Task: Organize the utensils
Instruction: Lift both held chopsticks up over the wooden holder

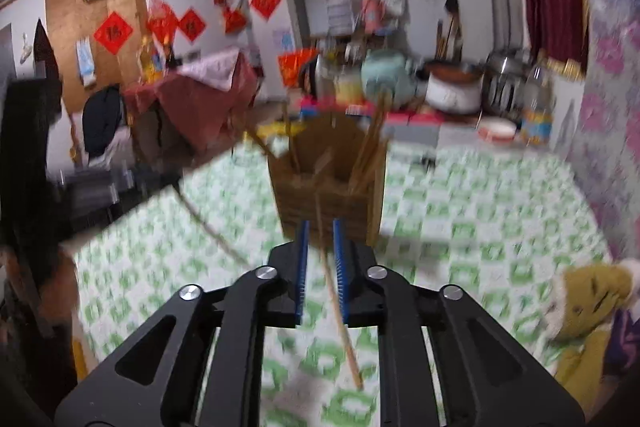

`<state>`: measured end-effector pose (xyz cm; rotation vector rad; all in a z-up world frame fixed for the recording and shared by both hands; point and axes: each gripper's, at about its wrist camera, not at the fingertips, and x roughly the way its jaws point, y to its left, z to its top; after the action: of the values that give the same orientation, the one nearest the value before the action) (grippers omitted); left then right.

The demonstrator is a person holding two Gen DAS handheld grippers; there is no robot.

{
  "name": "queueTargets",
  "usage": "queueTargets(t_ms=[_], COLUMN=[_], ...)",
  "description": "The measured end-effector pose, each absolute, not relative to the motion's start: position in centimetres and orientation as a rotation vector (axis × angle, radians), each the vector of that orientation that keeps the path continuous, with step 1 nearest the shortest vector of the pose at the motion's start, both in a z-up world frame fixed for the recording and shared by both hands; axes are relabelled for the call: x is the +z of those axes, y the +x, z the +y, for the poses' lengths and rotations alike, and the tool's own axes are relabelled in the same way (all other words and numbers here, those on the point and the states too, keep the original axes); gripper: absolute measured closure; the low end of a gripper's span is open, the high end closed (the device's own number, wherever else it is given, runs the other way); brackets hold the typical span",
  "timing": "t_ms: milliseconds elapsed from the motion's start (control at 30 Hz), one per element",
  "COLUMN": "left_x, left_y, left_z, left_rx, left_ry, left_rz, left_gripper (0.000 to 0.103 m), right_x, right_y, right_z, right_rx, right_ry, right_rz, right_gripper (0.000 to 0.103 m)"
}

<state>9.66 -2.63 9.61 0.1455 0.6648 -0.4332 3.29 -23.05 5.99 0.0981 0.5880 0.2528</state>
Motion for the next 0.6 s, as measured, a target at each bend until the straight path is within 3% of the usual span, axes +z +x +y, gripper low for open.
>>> queueTargets(t_ms=[267, 467, 533, 600], left_x=[9.0, 9.0, 9.0, 9.0], left_y=[9.8, 10.1, 10.1, 10.1], left_z=[-2.3, -2.1, -2.0, -2.0], left_rx=[-0.427, -0.418, -0.417, -0.418], left_ry=[0.131, 0.125, 0.126, 0.124], left_rz=[0.671, 0.674, 0.673, 0.671], left_gripper=[0.097, 0.097, 0.097, 0.097], right_x=[-5.0, -7.8, -7.9, -7.8], right_y=[2.8, 3.2, 3.1, 3.0], right_z=[-23.7, -23.1, -22.8, -22.8], right_rx=[0.239, 0.243, 0.236, 0.244], right_ry=[0.052, 0.042, 0.018, 0.018], right_rz=[0.909, 0.988, 0.981, 0.977], right_gripper=[0.076, 0.07, 0.072, 0.095])
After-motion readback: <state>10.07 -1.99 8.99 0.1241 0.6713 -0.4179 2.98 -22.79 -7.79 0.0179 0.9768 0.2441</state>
